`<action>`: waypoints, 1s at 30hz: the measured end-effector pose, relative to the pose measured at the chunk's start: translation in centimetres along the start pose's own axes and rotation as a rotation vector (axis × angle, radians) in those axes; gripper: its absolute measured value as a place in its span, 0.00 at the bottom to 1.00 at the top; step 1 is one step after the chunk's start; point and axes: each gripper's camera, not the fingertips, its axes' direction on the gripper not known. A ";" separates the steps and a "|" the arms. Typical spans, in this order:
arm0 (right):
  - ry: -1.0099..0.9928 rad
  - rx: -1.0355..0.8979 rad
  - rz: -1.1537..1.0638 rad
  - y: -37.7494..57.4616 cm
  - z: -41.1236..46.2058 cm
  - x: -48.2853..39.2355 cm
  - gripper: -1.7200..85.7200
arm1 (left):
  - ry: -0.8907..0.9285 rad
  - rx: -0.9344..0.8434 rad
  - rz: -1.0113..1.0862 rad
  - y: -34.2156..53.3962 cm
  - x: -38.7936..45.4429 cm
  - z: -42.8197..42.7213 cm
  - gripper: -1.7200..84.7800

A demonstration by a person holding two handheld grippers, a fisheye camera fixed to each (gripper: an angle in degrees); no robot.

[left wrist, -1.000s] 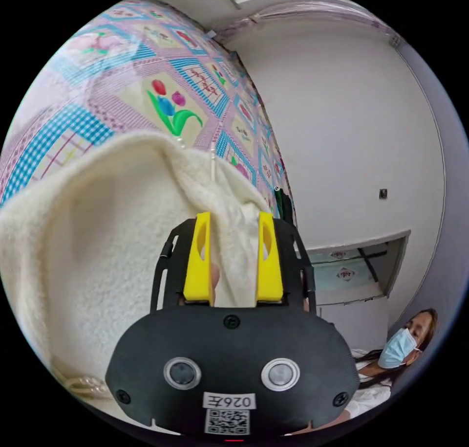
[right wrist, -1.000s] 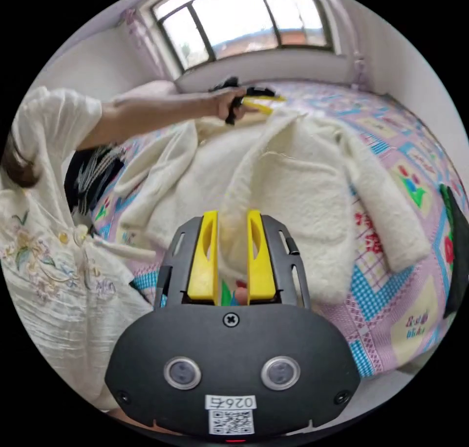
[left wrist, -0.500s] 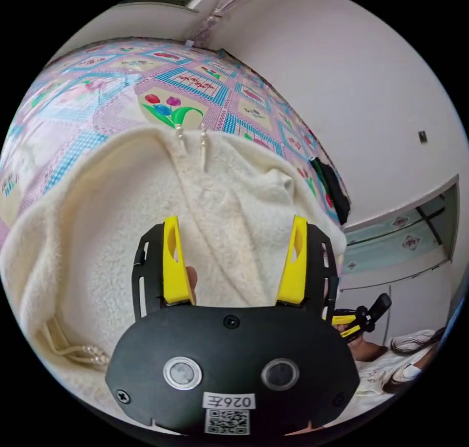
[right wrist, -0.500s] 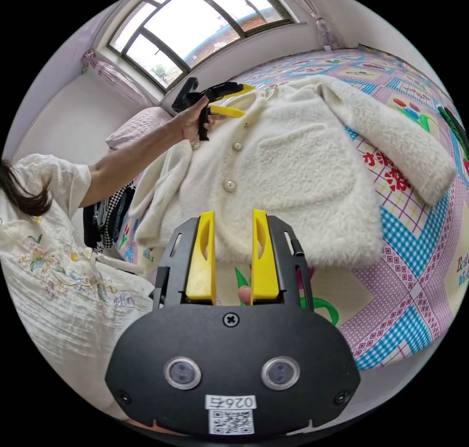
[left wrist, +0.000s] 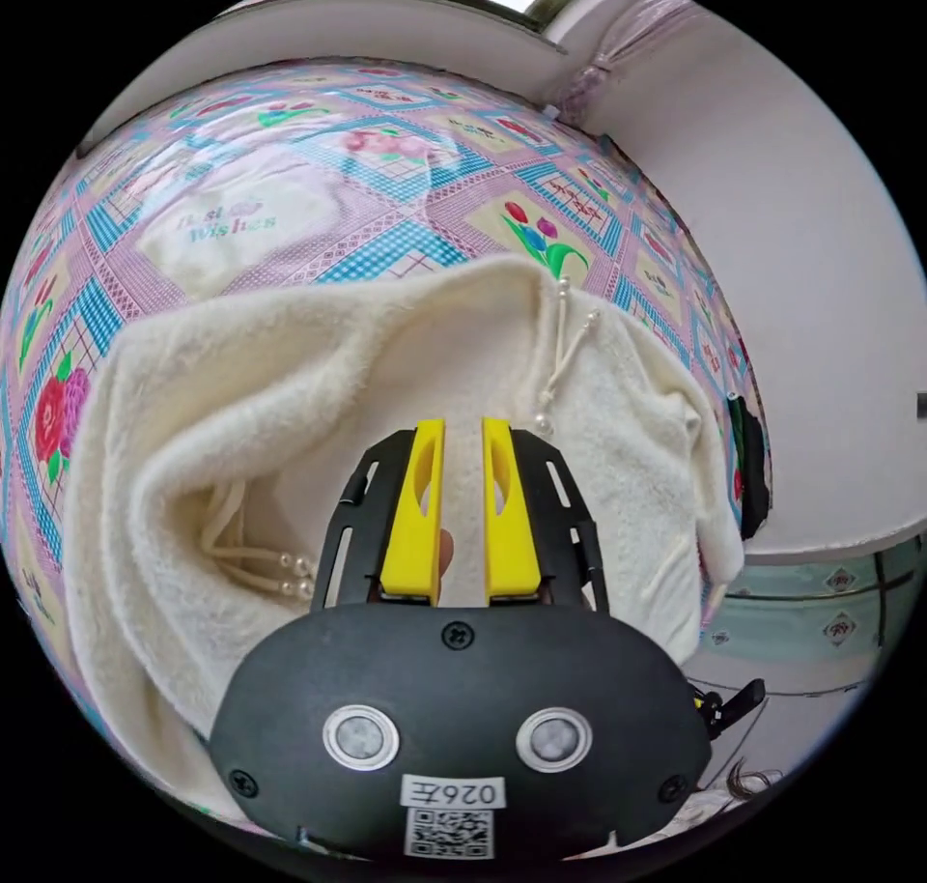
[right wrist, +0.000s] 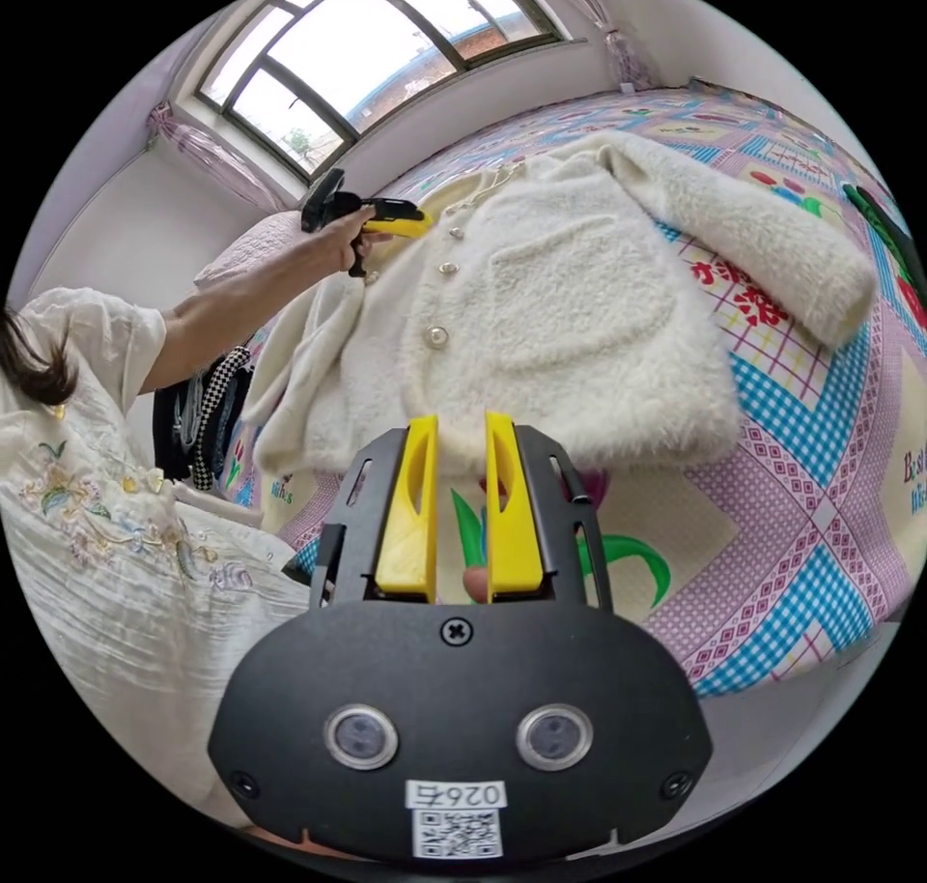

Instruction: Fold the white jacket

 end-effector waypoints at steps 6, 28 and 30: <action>0.003 -0.032 -0.017 0.0 3.1 -0.1 0.07 | 0.159 -0.015 0.084 1.5 1.5 1.3 0.13; 0.180 -0.038 -0.178 2.9 12.8 -2.1 0.08 | 0.346 -0.027 0.044 -0.8 -2.2 1.7 0.02; 0.260 -0.082 -0.204 3.7 15.6 -2.2 0.04 | 0.359 -0.028 0.029 -0.7 -2.7 1.8 0.02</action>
